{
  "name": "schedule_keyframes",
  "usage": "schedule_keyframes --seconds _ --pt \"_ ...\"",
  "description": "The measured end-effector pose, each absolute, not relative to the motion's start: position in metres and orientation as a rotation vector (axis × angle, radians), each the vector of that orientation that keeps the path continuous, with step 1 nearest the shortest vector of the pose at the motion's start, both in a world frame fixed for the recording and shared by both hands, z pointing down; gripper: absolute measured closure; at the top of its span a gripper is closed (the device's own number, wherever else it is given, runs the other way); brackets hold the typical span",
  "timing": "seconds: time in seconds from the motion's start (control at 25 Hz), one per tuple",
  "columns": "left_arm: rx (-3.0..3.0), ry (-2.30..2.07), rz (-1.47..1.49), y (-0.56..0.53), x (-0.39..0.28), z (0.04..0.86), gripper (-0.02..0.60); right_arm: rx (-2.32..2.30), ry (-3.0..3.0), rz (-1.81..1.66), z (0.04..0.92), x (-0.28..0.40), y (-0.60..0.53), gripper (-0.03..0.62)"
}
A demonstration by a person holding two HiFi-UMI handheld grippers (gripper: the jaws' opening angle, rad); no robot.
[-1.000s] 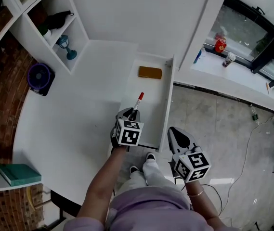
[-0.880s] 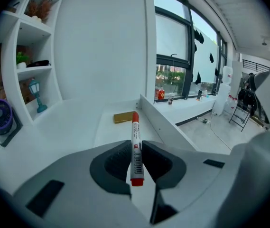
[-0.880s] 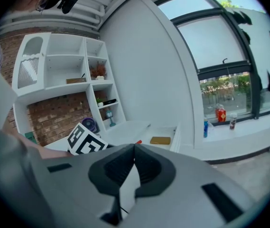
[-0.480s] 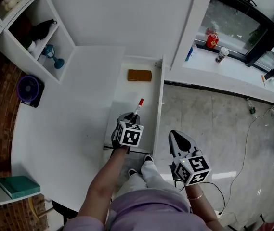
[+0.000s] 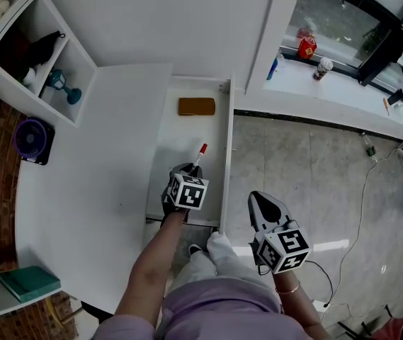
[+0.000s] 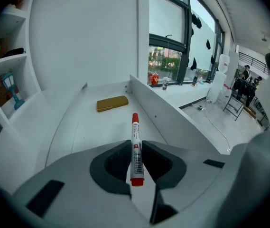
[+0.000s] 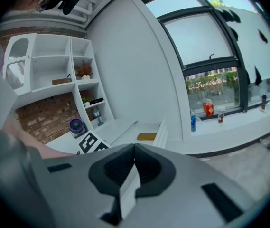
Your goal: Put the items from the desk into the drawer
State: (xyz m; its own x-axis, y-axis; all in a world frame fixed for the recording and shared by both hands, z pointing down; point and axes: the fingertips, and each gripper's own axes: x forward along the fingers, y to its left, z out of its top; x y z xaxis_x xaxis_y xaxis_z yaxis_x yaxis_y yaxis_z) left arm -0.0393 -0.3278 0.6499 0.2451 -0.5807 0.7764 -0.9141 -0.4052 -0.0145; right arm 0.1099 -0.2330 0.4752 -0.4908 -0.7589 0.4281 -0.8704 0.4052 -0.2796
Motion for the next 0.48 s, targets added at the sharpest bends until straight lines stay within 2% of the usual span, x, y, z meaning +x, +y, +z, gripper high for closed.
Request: schedule_keyframes --seconds 0.48 --pt "2.047 -1.294 1.062 -0.344 -0.033 0.680 0.514 1.446 -2.397 0.714 0.484 0.115 -0.251 0.589"
